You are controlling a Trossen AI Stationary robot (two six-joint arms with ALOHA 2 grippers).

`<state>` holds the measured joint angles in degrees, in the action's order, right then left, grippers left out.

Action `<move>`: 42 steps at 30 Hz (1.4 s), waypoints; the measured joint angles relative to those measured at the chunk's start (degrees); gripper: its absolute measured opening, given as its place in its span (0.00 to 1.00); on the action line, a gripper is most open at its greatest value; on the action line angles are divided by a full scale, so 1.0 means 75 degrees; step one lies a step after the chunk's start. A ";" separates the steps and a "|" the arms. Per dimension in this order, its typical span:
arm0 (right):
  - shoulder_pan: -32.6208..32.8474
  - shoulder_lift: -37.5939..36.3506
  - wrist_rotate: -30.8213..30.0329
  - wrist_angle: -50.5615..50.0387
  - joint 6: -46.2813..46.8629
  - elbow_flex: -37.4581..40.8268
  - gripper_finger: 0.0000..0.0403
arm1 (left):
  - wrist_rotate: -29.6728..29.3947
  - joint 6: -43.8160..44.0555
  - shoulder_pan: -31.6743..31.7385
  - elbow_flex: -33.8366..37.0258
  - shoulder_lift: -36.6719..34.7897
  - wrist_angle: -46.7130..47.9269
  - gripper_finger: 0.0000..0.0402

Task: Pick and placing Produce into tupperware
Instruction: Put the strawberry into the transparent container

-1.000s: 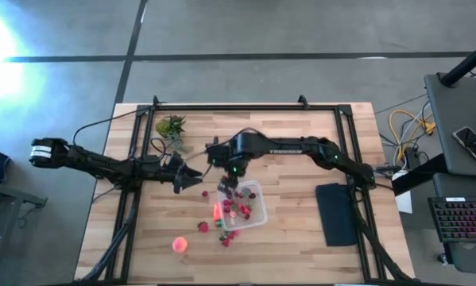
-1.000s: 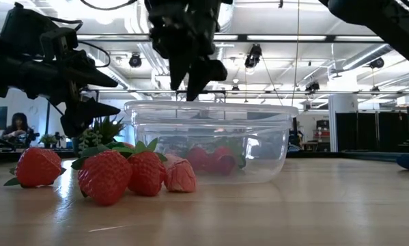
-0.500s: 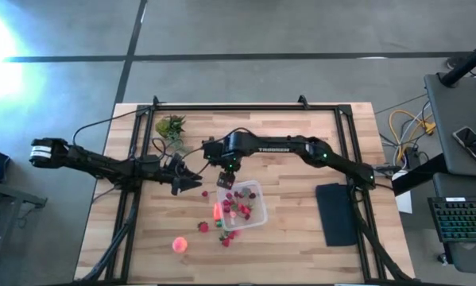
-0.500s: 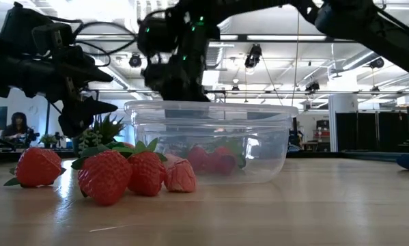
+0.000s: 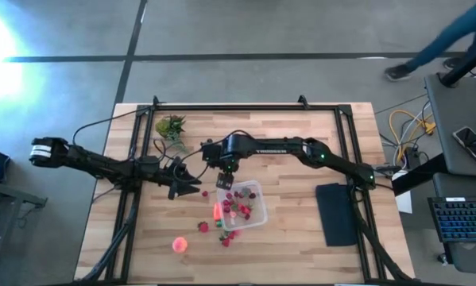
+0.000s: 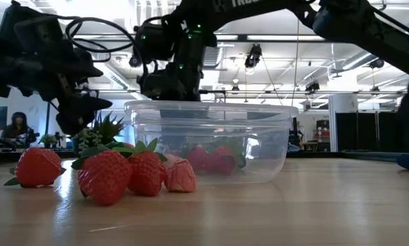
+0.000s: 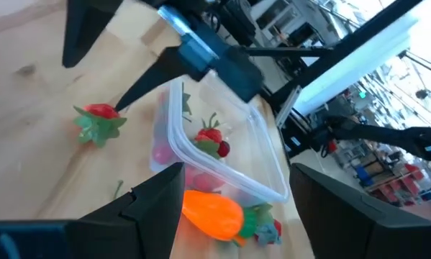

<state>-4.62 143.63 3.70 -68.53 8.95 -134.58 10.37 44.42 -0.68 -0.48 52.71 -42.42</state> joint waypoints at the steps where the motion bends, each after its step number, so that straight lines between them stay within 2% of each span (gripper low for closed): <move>1: -0.0020 0.0000 0.0034 -0.0002 0.0000 0.0006 0.56 | -0.0042 -0.0026 -0.0006 0.0002 -0.0006 -0.0008 0.59; 10: -0.0064 -0.0025 0.0418 0.0097 -0.0143 0.0436 0.56 | -0.0224 -0.0625 -0.0018 0.0008 -0.0299 0.0024 0.59; 20: -0.0080 -0.0003 0.0617 0.0248 -0.0230 0.0627 0.56 | -0.0250 -0.1931 -0.0015 0.0019 -0.0506 0.1792 0.59; 29: -0.0158 -0.0003 0.0624 0.0254 -0.0288 0.0627 0.56 | -0.0247 -0.2402 -0.0015 0.0019 -0.1375 0.1853 0.59; 35: -0.0155 -0.0003 0.0682 0.0253 -0.0291 0.0624 0.56 | -0.0252 -0.2373 -0.0009 0.0022 -0.2059 0.3220 0.59; 42: -0.0155 -0.0003 0.0704 0.0293 -0.0289 0.0624 0.56 | -0.0255 -0.2431 -0.0009 0.0022 -0.2701 0.4013 0.59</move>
<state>-5.78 143.61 8.98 -66.33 6.79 -129.91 8.45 26.18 -0.75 -0.32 32.45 -12.32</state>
